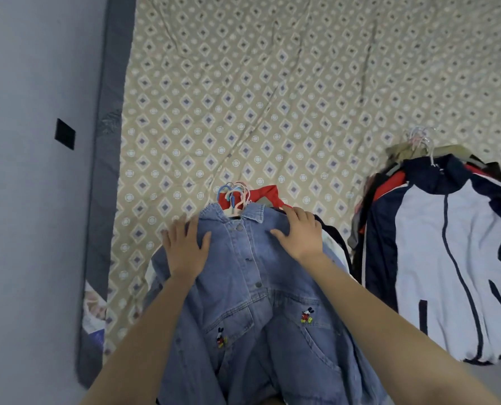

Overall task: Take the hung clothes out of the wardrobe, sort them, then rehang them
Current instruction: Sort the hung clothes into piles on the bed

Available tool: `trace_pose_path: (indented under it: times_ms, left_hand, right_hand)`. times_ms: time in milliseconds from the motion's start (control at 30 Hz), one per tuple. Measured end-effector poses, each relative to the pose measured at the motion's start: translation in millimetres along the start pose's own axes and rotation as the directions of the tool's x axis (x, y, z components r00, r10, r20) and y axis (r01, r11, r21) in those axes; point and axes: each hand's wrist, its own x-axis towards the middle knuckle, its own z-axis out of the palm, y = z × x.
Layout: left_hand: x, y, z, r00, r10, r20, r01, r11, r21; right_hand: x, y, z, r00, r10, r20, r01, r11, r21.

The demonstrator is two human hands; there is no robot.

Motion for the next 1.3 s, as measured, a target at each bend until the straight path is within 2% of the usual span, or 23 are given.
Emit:
trace_pose_path:
  times_ms: [200, 300, 400, 633, 867, 1067, 1300]
  left_hand:
    - [-28, 67, -25, 0.979, 0.187, 0.077, -0.19, 0.981, 0.039]
    - [-44, 101, -37, 0.969, 0.225, 0.106, -0.23, 0.973, 0.038]
    - [-63, 134, -49, 0.967, 0.243, 0.078, -0.246, 0.968, 0.039]
    - [-123, 221, -55, 0.976, 0.214, 0.034, -0.216, 0.97, 0.114]
    - [-209, 316, -32, 0.982, 0.182, 0.056, -0.188, 0.974, 0.125]
    - [-268, 390, -17, 0.99, 0.138, 0.0, -0.138, 0.99, 0.011]
    - [-292, 440, -3, 0.986, 0.168, 0.003, -0.168, 0.985, 0.045]
  right_hand:
    - [-43, 23, -37, 0.997, 0.078, 0.005, -0.078, 0.997, -0.028]
    - [-64, 42, -59, 0.996, 0.092, 0.005, -0.092, 0.995, -0.029]
    - [-87, 65, -80, 0.994, 0.107, -0.016, -0.107, 0.994, -0.013]
    - [-149, 131, -117, 0.992, 0.089, -0.093, -0.092, 0.995, -0.029]
    - [-226, 232, -147, 0.993, 0.05, -0.106, -0.056, 0.997, -0.061]
    - [-274, 320, -173, 0.991, 0.056, -0.125, -0.069, 0.992, -0.106]
    - [-296, 391, -189, 0.986, 0.105, -0.13, -0.123, 0.982, -0.144]
